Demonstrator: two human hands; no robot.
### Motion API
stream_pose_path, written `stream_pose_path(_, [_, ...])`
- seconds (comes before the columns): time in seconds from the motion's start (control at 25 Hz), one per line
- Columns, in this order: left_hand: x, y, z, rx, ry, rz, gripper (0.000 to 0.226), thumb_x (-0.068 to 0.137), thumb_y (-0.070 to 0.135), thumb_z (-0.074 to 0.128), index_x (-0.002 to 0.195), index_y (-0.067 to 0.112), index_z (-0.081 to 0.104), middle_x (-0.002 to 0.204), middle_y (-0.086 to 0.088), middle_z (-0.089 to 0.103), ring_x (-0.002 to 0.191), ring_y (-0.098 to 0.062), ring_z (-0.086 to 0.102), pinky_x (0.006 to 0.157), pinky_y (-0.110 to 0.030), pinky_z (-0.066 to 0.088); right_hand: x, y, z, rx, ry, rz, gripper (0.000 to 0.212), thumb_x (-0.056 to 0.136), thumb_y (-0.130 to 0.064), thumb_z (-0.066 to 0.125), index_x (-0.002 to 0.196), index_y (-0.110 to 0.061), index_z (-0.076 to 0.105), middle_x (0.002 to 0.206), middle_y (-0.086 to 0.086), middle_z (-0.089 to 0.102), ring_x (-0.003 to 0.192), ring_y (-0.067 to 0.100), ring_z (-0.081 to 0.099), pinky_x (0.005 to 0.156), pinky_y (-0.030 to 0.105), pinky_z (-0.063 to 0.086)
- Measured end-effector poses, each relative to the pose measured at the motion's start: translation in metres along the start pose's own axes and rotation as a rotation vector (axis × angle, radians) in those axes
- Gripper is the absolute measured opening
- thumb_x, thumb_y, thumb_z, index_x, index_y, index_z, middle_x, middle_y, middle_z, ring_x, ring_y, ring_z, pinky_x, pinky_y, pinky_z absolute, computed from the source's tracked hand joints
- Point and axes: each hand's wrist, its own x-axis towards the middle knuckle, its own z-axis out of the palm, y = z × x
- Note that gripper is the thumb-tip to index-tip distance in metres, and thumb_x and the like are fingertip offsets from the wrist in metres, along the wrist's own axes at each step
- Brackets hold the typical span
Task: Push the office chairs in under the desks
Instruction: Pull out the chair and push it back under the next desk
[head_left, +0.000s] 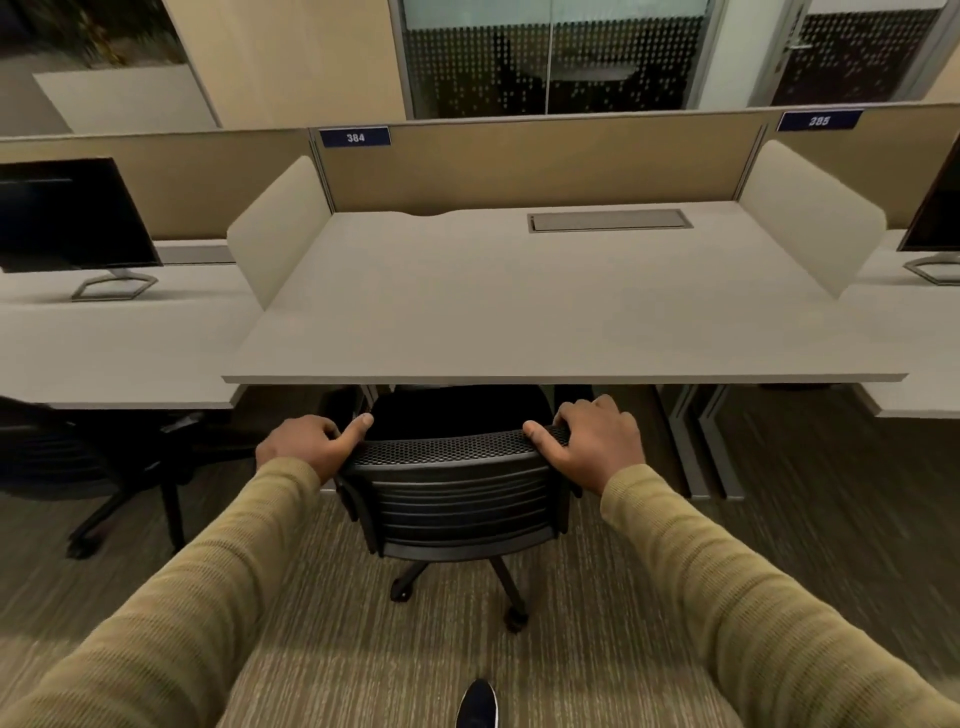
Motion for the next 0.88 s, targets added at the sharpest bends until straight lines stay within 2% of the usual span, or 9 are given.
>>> stream_pose_path(0.08, [-0.019, 0.002, 0.007, -0.023, 0.013, -0.010, 0.083, 0.072, 0.096, 0.018, 0.072, 0.030, 0.067, 0.067, 0.007, 0.066, 0.067, -0.013, 0.062, 0.062, -0.030, 0.050, -0.016, 0.009, 0.002, 0.001, 0.040, -0.009, 0.063, 0.084, -0.083, 0.019, 0.088, -0.030, 0.055, 0.088, -0.010, 0.054, 0.097, 0.019, 0.050, 0.073, 0.037, 0.034])
stream_pose_path(0.2, [-0.043, 0.015, 0.013, -0.052, 0.011, -0.015, 0.086, 0.067, 0.099, 0.016, 0.073, 0.031, 0.068, 0.069, 0.009, 0.067, 0.070, -0.013, 0.061, 0.073, -0.035, 0.054, -0.036, 0.024, 0.000, 0.028, 0.067, -0.005, 0.062, 0.085, -0.081, 0.021, 0.089, -0.031, 0.058, 0.091, -0.010, 0.060, 0.100, 0.019, 0.050, 0.077, 0.039, 0.036])
stream_pose_path(0.4, [-0.058, 0.039, 0.014, -0.088, 0.039, -0.001, 0.102, 0.048, 0.106, 0.004, 0.073, 0.031, 0.067, 0.067, 0.012, 0.065, 0.065, -0.008, 0.056, 0.057, -0.028, 0.037, -0.050, 0.047, -0.006, 0.047, 0.080, 0.022, 0.064, 0.082, -0.084, 0.015, 0.084, -0.034, 0.055, 0.085, -0.014, 0.055, 0.097, 0.017, 0.049, 0.078, 0.039, 0.036])
stream_pose_path(0.56, [-0.060, 0.053, 0.012, -0.087, 0.037, 0.033, 0.107, 0.043, 0.108, 0.000, 0.072, 0.029, 0.068, 0.066, 0.012, 0.066, 0.066, -0.008, 0.059, 0.056, -0.026, 0.040, -0.061, 0.059, -0.008, 0.041, 0.134, 0.053, 0.064, 0.083, -0.083, 0.016, 0.083, -0.033, 0.057, 0.081, -0.015, 0.053, 0.093, 0.015, 0.048, 0.075, 0.037, 0.034])
stream_pose_path(0.72, [-0.056, 0.063, 0.010, -0.091, 0.020, 0.073, 0.101, 0.049, 0.106, 0.006, 0.071, 0.029, 0.068, 0.066, 0.011, 0.067, 0.068, -0.010, 0.061, 0.063, -0.029, 0.049, -0.069, 0.065, -0.010, 0.020, 0.193, 0.074, 0.064, 0.086, -0.079, 0.019, 0.081, -0.031, 0.060, 0.079, -0.014, 0.056, 0.089, 0.016, 0.050, 0.072, 0.035, 0.031])
stream_pose_path(0.88, [-0.047, 0.080, 0.010, -0.078, 0.015, 0.106, 0.093, 0.059, 0.102, 0.012, 0.070, 0.028, 0.068, 0.064, 0.011, 0.067, 0.067, -0.010, 0.062, 0.058, -0.026, 0.042, -0.069, 0.077, -0.012, 0.009, 0.241, 0.094, 0.064, 0.086, -0.075, 0.022, 0.081, -0.027, 0.064, 0.078, -0.010, 0.061, 0.088, 0.018, 0.053, 0.071, 0.035, 0.033])
